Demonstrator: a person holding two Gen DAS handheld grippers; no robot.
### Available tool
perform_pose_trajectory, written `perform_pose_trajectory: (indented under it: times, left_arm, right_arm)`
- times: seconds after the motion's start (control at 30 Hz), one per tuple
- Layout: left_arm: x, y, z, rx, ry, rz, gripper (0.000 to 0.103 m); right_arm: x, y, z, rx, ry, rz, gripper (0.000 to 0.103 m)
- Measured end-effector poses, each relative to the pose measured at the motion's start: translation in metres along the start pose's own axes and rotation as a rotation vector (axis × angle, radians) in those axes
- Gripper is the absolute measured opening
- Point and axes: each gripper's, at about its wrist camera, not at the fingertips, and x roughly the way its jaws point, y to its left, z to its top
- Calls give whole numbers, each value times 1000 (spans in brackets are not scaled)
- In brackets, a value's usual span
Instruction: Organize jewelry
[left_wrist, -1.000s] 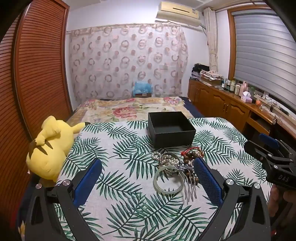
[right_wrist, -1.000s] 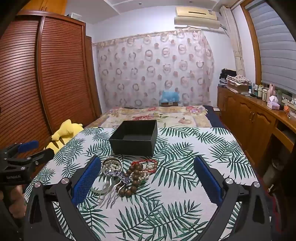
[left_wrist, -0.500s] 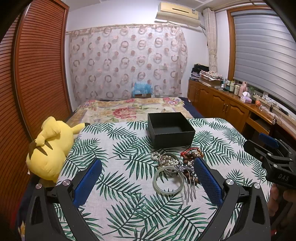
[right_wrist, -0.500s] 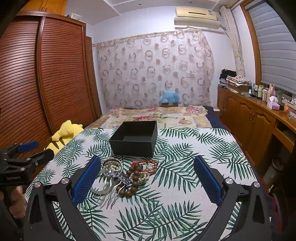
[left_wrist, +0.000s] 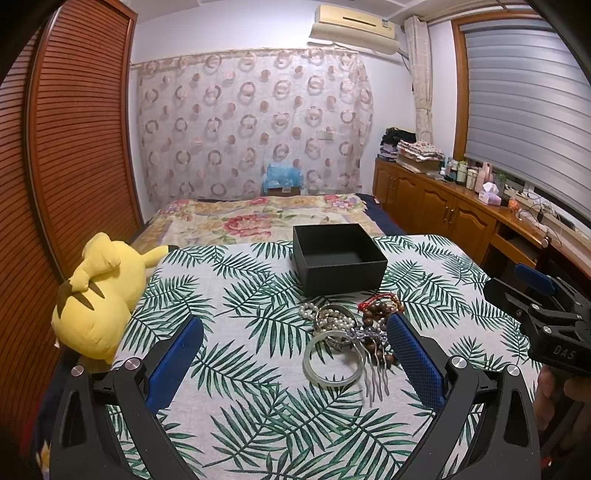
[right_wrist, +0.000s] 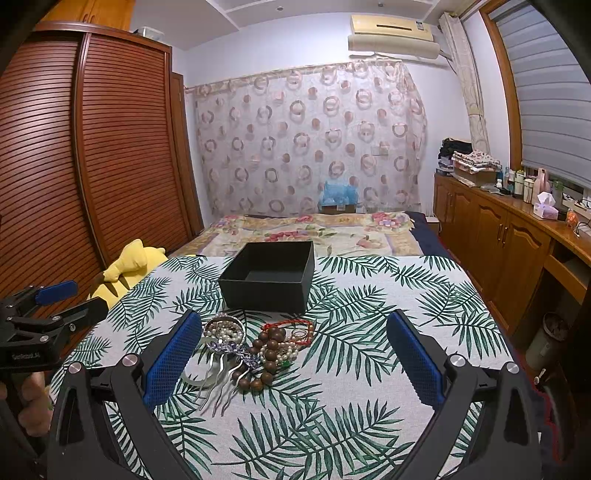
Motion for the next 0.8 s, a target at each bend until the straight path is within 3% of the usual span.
perform_pose_trajectory:
  times: [0.8]
  left_arm:
    - [-1, 2, 2, -3, 4, -1, 96]
  right_arm:
    - [0, 0, 0, -1, -2, 0, 101]
